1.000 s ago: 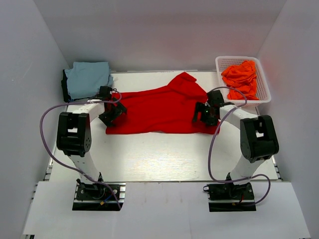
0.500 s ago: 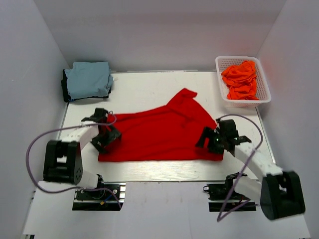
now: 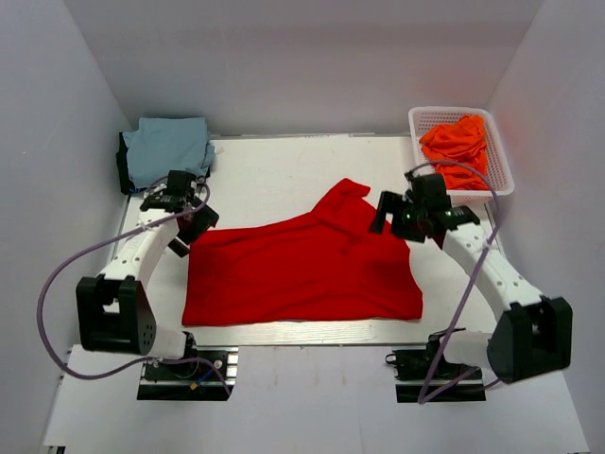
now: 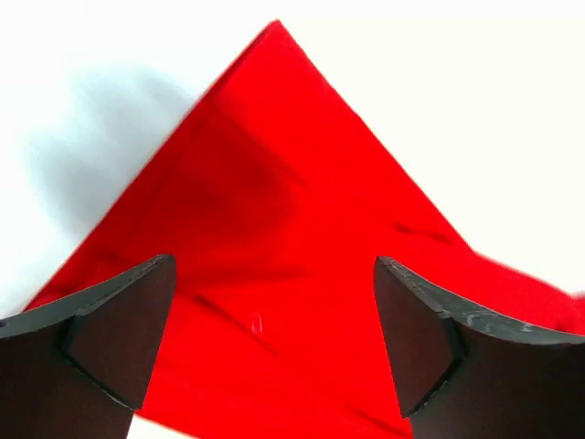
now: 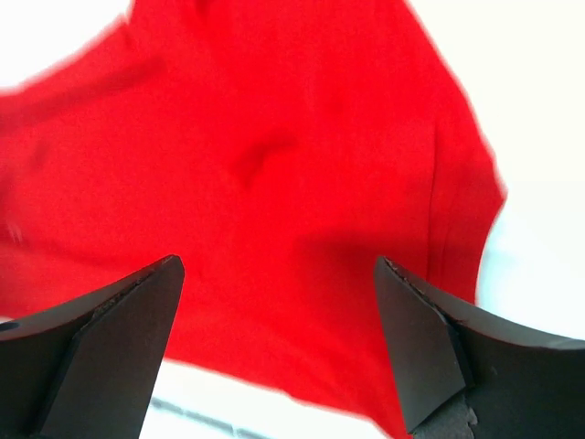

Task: Fold and stack the t-shirts
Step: Fold the flattened tshirt in 1/3 of the way, then grap the side of the flattened tshirt furthest away from the robot with both arms, then fold the other side of the tshirt into a rectangle, then rotate the tshirt 90 degrees, then grab the bottom of the folded rectangular tshirt with both arms, then fold the folded rectangular tshirt in 1/3 of the way

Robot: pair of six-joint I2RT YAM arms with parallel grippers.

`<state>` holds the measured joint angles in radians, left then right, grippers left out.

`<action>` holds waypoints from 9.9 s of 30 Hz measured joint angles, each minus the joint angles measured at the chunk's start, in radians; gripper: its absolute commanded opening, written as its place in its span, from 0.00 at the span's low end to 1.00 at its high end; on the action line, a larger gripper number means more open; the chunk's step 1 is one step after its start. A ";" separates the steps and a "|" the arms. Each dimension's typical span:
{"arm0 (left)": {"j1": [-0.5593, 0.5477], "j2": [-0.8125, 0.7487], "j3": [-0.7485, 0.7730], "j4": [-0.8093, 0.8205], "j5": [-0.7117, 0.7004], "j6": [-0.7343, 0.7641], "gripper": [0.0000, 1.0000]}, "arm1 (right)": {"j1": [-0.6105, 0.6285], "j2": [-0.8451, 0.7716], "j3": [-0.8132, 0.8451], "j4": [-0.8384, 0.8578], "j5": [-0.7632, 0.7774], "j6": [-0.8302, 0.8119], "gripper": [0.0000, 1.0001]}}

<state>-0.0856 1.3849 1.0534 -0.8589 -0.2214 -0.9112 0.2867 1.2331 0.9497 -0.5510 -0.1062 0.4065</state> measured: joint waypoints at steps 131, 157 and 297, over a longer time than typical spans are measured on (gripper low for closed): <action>0.035 0.085 -0.270 0.193 0.261 -0.029 1.00 | 0.076 0.083 -0.263 0.157 -0.056 0.093 0.90; -0.431 0.260 -0.137 -0.084 0.528 0.005 1.00 | 0.138 1.359 1.284 0.312 -0.206 0.078 0.90; -0.391 0.717 0.678 0.060 0.012 0.151 0.13 | 0.132 0.755 0.610 0.079 -0.001 0.191 0.02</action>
<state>-0.4770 2.1021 1.7317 -0.7990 -0.2092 -0.7597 0.4183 1.9877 1.5597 -0.4725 -0.1070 0.5976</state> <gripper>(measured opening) 0.048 0.012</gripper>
